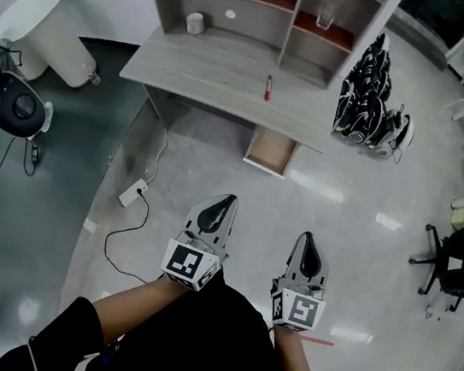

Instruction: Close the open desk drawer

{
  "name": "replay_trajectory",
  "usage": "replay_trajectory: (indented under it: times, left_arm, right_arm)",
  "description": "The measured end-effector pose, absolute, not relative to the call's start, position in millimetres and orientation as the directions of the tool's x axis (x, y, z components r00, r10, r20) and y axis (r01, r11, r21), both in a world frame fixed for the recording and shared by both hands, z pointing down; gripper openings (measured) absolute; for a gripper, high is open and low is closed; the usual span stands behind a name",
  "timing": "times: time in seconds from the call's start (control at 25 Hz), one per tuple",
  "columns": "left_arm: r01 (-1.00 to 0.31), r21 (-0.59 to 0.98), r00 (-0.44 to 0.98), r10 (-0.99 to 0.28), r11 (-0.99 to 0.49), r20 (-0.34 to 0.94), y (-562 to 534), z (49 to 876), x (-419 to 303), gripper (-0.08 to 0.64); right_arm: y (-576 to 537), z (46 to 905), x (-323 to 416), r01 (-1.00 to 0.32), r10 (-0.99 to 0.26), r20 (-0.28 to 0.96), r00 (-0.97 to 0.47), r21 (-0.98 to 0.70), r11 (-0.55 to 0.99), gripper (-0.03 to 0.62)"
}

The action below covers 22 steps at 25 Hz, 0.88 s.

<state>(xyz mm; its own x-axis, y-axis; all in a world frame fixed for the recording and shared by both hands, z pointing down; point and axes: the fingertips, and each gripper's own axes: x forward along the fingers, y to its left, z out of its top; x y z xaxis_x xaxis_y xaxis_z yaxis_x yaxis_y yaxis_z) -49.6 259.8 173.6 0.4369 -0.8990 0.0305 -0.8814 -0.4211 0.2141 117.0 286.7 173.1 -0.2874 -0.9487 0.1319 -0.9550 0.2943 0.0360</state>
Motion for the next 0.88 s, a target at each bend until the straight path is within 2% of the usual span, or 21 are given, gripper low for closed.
replay_trajectory:
  times: [0.28, 0.52, 0.88]
  left_arm:
    - [-0.868, 0.226, 0.459, -0.888, -0.442, 0.030, 181, 176, -66, 0.014]
    - [-0.836, 0.158, 0.531, -0.847, -0.525, -0.007, 137, 169, -71, 0.014]
    - [-0.818, 0.191, 0.554, -0.832, -0.542, 0.012, 86, 183, -104, 0.014]
  right_arm:
    - [212, 170, 91, -0.951, -0.941, 0.171, -0.291, 0.058, 0.305, 0.017]
    - [159, 169, 71, -0.957, -0.946, 0.179, -0.270, 0.057, 0.284, 0.017]
    - [116, 184, 60, -0.973, -0.954, 0.226, -0.199, 0.074, 0.220, 0.017]
